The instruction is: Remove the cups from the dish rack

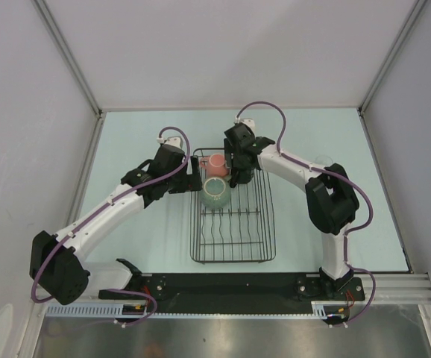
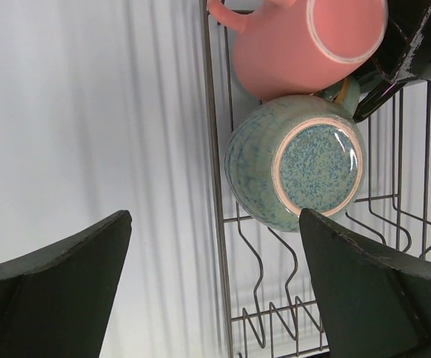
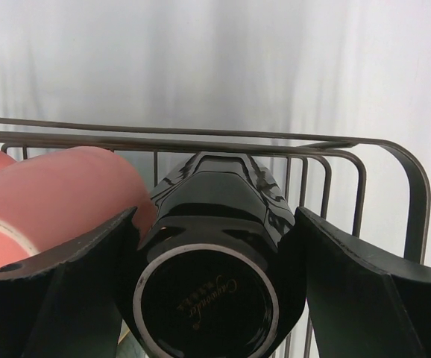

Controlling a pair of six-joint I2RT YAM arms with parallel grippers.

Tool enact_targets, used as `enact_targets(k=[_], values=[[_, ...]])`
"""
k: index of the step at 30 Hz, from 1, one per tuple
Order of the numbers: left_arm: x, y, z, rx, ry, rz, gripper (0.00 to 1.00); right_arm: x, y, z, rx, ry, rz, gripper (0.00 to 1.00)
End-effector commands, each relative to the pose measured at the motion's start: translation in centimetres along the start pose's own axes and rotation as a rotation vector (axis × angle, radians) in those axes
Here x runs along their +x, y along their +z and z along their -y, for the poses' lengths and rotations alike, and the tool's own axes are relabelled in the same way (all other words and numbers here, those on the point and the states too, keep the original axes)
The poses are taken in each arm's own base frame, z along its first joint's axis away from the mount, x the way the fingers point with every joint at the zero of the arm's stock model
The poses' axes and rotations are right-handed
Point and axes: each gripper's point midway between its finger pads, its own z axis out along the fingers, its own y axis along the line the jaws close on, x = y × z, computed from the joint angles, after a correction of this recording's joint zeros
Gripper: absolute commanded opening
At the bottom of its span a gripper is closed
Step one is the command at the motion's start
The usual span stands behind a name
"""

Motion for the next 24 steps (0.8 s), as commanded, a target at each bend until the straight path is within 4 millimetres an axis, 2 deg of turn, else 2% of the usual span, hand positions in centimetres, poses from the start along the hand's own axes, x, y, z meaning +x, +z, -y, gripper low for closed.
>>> enact_targets(k=[1, 5, 9, 13, 19, 22, 23, 24], values=[[-0.8, -0.1, 0.4, 0.018, -0.022, 0.024, 1.0, -2.2, -2.4, 0.7, 0.036, 0.014, 0.075, 0.0], [-0.8, -0.1, 0.5, 0.023, -0.026, 0.025, 1.0, -4.0, -4.2, 0.7, 0.041, 0.006, 0.125, 0.0], [-1.0, 0.0, 0.8, 0.034, -0.034, 0.031, 1.0, -6.9, -6.7, 0.8, 0.048, 0.021, 0.183, 0.0], [-1.3, -0.1, 1.2, 0.05, -0.042, 0.037, 1.0, -8.7, -9.1, 1.4, 0.051, 0.04, 0.206, 0.0], [-1.8, -0.2, 1.7, 0.072, -0.06, 0.046, 1.0, -10.2, -11.8, 1.4, 0.007, 0.075, 0.24, 0.0], [-1.8, -0.2, 2.0, 0.089, -0.085, 0.061, 1.0, -10.9, -13.1, 1.6, -0.06, 0.139, 0.247, 0.0], [-2.1, -0.3, 2.2, 0.103, -0.096, 0.079, 1.0, -10.6, -14.0, 1.3, -0.124, 0.152, 0.237, 0.0], [-1.8, -0.3, 2.4, 0.125, -0.103, 0.078, 1.0, -11.6, -14.2, 1.6, -0.169, 0.192, 0.267, 0.0]])
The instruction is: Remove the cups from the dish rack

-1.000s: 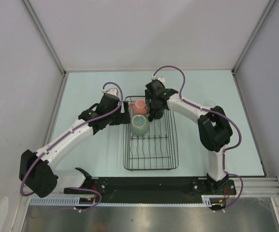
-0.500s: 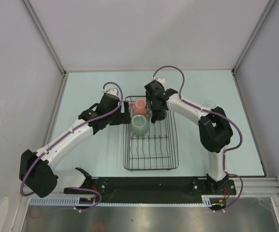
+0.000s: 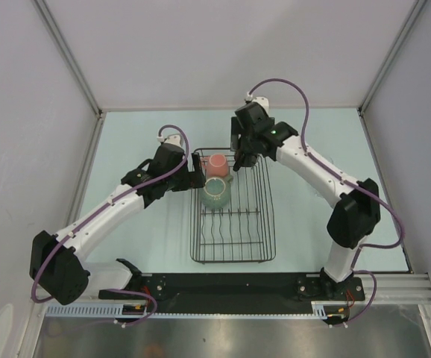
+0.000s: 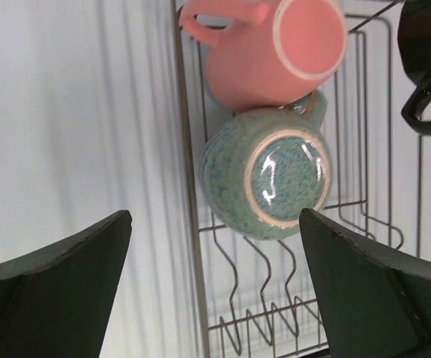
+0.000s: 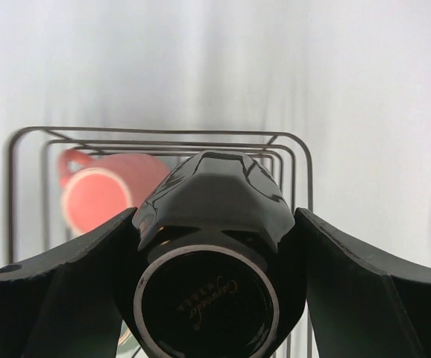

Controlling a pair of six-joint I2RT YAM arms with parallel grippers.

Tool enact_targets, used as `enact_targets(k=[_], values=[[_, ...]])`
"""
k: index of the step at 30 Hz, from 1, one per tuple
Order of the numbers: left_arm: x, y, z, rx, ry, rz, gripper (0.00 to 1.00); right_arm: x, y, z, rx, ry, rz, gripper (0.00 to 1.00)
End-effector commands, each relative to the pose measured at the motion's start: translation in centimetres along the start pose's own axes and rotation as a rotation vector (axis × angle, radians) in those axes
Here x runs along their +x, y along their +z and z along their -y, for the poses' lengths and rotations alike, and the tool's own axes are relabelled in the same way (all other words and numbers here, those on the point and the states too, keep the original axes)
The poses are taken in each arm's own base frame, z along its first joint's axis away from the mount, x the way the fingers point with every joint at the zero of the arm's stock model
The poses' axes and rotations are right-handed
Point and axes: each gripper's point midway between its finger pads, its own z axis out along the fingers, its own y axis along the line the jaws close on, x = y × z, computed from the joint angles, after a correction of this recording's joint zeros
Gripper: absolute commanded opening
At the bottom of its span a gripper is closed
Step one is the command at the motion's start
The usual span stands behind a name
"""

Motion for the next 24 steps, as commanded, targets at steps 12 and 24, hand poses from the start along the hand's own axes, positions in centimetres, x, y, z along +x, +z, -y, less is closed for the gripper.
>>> enact_targets(k=[12, 24], values=[[-3.5, -5.0, 6.1, 0.485, -0.167, 0.26, 1.0, -6.0, -9.4, -0.8, -0.665, 0.386, 0.186, 0.0], [-3.7, -10.0, 9.2, 0.908, -0.328, 0.336, 1.0, -6.4, -15.4, -1.6, -1.124, 0.545, 0.237, 0.0]])
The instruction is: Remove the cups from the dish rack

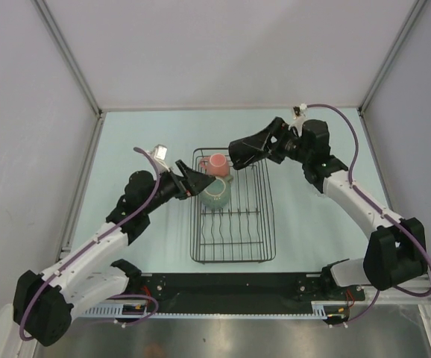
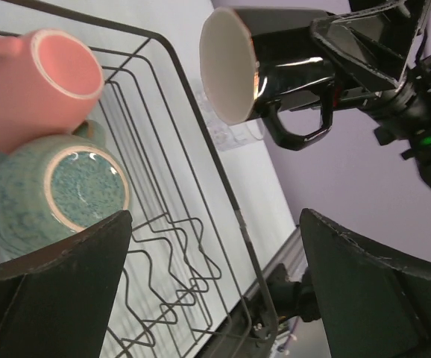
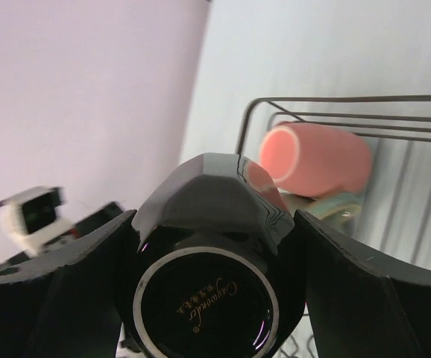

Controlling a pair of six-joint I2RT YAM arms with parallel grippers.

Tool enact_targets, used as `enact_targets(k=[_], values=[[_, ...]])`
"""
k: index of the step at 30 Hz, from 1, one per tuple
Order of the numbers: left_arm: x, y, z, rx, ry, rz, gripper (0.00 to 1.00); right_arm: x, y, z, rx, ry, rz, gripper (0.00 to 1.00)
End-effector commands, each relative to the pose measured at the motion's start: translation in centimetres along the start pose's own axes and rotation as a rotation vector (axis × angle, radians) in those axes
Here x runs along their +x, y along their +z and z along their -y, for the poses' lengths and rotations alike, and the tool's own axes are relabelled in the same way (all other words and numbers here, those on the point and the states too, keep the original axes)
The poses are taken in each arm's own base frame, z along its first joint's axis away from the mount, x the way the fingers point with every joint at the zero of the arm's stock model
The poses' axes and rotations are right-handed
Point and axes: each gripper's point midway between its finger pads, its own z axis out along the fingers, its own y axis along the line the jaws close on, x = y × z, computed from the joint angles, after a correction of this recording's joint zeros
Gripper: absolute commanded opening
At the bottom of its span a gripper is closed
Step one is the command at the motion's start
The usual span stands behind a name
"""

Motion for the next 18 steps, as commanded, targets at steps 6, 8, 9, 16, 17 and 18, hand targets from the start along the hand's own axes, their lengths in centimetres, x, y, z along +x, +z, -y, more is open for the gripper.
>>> enact_targets(k=[6, 8, 9, 16, 17, 18], values=[[-4.5, -3.1, 5.9, 0.402, -0.157, 0.235, 1.0, -1.3, -4.9, -9.1, -0.546, 0.12, 0.062, 0.0], [-4.8, -2.8, 6.4, 0.415, -0.159, 0.221, 1.0, -0.9, -4.9, -8.9, -0.552, 0.129, 0.056, 0.0], [-4.4, -2.2, 6.3, 0.412, -0.158, 0.19, 1.0, -0.6, -4.8, -8.9, -0.55, 0.128, 0.045, 0.0], [-4.8, -0.9, 7.3, 0.431, -0.14, 0.142, 1.0, 1.1, -4.1, -9.3, -0.545, 0.107, -0.002, 0.0], [-5.0, -0.9, 7.5, 0.438, -0.135, 0.141, 1.0, 1.6, -4.0, -9.5, -0.549, 0.107, -0.013, 0.0], [-5.0, -0.8, 7.7, 0.444, -0.133, 0.139, 0.99, 1.8, -3.7, -9.3, -0.544, 0.107, -0.018, 0.0]])
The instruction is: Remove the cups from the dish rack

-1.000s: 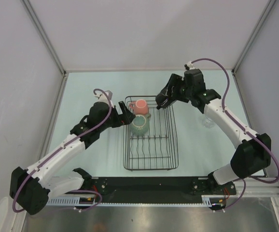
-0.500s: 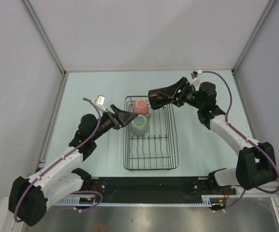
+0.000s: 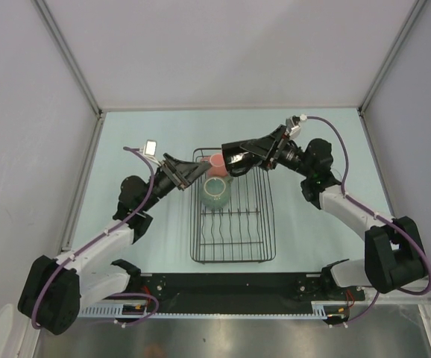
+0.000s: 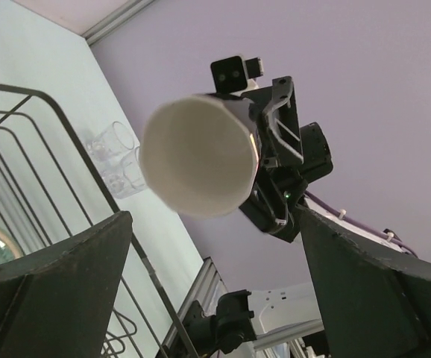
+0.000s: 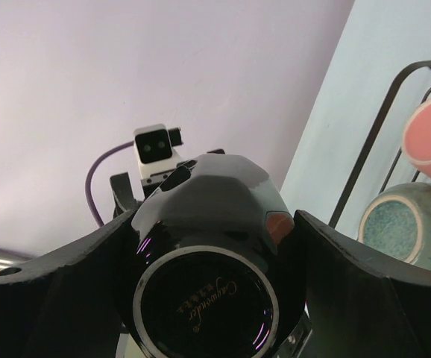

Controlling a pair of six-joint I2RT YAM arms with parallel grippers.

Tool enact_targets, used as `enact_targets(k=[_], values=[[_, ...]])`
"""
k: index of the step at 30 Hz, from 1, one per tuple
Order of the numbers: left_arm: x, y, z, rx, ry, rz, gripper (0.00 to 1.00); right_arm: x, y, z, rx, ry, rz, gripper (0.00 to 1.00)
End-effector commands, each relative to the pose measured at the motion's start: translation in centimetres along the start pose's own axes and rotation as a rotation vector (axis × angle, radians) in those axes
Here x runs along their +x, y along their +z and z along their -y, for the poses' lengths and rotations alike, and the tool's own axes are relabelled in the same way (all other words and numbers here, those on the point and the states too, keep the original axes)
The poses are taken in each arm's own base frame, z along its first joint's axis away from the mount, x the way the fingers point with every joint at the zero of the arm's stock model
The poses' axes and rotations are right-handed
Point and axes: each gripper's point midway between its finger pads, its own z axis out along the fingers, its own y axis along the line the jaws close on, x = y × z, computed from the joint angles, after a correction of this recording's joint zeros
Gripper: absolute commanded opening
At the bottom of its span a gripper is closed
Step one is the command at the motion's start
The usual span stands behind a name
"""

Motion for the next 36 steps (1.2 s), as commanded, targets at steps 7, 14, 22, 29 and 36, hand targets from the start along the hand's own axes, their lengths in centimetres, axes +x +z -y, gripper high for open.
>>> enact_targets(k=[7, 14, 22, 29, 36], values=[[-1.6, 0.8, 4.2, 0.107, 0.069, 0.005, 0.99, 2.6, 1.8, -4.0, -0.152, -0.074, -0.078, 0.0], [-1.3, 0.8, 3.9, 0.099, 0.065, -0.011, 0.98, 5.1, 3.7, -4.4, -0.177, -0.081, -0.151, 0.0], [-1.0, 0.9, 3.8, 0.1, 0.059, -0.031, 0.83, 6.7, 5.3, -4.9, -0.205, -0.081, -0.188, 0.0], [-0.6, 1.2, 3.7, 0.109, 0.058, -0.054, 0.36, 7.2, 5.3, -4.8, -0.203, -0.08, -0.185, 0.0], [-0.3, 1.3, 3.6, 0.119, 0.041, -0.072, 0.24, 6.8, 5.4, -4.4, -0.191, -0.072, -0.167, 0.0]])
